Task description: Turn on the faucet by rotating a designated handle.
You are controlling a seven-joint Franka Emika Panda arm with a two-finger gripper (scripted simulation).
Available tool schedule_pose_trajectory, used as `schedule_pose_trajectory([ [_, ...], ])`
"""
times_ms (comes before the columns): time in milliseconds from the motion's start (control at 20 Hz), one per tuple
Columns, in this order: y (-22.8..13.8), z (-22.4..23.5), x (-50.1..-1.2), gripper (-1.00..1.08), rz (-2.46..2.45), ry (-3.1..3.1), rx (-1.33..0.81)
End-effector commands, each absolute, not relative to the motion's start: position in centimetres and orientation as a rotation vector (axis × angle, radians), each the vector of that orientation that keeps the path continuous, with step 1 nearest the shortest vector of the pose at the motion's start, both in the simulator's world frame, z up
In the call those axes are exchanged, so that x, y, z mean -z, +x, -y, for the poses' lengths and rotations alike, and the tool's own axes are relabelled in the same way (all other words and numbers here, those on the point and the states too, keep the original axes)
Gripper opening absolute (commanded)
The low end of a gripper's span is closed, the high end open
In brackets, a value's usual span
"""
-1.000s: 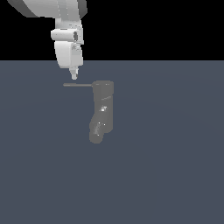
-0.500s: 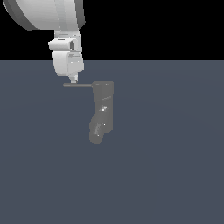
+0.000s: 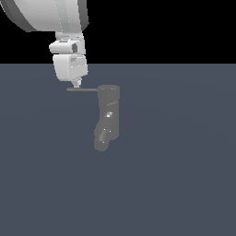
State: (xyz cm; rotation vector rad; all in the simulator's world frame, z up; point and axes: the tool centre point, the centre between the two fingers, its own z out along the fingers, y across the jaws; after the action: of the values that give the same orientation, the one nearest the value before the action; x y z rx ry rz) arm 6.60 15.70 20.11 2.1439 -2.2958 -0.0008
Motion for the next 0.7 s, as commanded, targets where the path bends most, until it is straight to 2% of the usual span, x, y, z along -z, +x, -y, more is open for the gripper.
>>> schedule_pose_trajectory([
  [0,5.9,-15.7,-20.1,-1.00,2.296,2.144,0.001],
  [650,2.3,-15.9,-20.1,-1.00,2.296,2.144,0.001],
])
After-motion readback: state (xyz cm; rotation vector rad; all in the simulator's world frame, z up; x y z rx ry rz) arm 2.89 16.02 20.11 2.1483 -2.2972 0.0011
